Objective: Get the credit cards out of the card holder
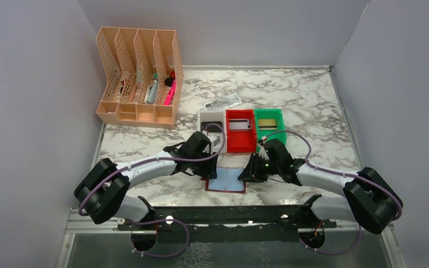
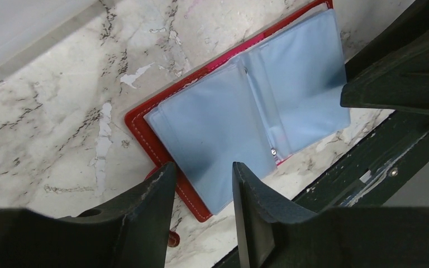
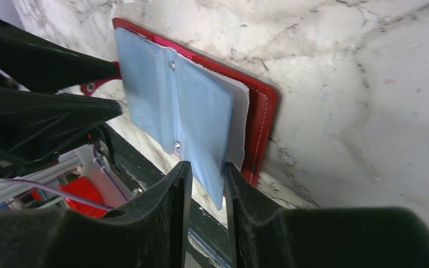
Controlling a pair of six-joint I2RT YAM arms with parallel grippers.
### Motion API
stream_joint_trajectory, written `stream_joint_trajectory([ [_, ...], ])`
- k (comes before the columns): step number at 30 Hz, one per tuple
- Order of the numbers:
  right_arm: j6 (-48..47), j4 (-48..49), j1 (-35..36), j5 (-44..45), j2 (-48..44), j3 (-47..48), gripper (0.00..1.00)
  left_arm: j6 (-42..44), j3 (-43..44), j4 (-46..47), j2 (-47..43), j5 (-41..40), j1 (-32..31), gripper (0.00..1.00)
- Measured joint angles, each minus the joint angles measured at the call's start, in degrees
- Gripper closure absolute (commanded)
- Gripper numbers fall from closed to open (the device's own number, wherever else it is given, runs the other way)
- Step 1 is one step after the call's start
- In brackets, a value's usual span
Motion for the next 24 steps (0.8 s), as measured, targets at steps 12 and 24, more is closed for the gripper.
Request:
stream_joint_trajectory([
  [12,0.0,1.5,0.0,-2.7,-0.5,2.8,0.81,-1.9,-0.7,1.6,1.6,-1.5,-3.1,0.63],
  [24,-3.1,1.1,0.6,-4.6,2.8,5.4,0.9,-2.6,-0.7,2.2,1.6,-1.7,-3.3,0.68],
])
